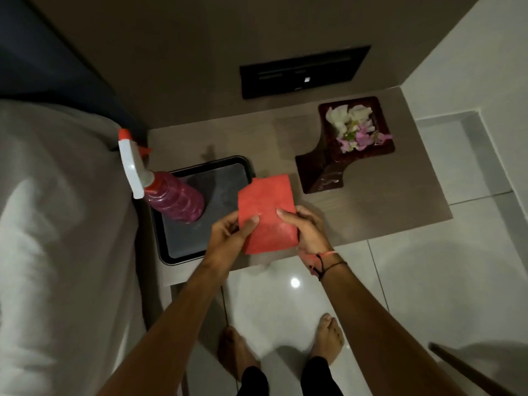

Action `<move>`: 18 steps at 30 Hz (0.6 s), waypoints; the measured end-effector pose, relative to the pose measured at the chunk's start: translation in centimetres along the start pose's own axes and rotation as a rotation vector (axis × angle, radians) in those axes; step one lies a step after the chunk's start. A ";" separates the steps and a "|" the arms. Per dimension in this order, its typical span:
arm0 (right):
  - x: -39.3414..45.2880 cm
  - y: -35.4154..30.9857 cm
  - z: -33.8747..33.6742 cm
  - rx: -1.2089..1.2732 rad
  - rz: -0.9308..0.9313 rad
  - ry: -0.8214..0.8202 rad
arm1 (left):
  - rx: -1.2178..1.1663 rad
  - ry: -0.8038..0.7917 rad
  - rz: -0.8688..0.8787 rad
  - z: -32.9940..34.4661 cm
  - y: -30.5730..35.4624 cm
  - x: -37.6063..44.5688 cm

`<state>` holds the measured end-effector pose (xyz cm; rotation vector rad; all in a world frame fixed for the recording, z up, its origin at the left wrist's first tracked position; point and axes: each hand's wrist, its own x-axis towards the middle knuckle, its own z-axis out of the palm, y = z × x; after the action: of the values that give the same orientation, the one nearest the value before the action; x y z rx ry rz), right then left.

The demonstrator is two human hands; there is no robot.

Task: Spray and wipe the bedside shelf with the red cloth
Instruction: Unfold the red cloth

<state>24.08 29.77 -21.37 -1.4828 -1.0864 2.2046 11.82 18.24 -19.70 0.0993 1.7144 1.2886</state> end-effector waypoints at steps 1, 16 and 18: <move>-0.6 0.2 -0.7 0.075 0.020 -0.036 | 0.018 -0.041 -0.010 0.2 0.1 -0.7; -6.9 -0.4 -11.2 0.441 0.126 -0.198 | 1.011 -0.047 0.456 8.6 8.0 -7.3; -7.1 -1.2 -12.9 0.337 0.105 -0.207 | 1.090 0.025 0.626 9.4 11.0 -7.6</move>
<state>38.29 31.96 -18.27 -1.2132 -0.6554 2.5063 17.76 25.42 -6.24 1.3268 2.3183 0.5830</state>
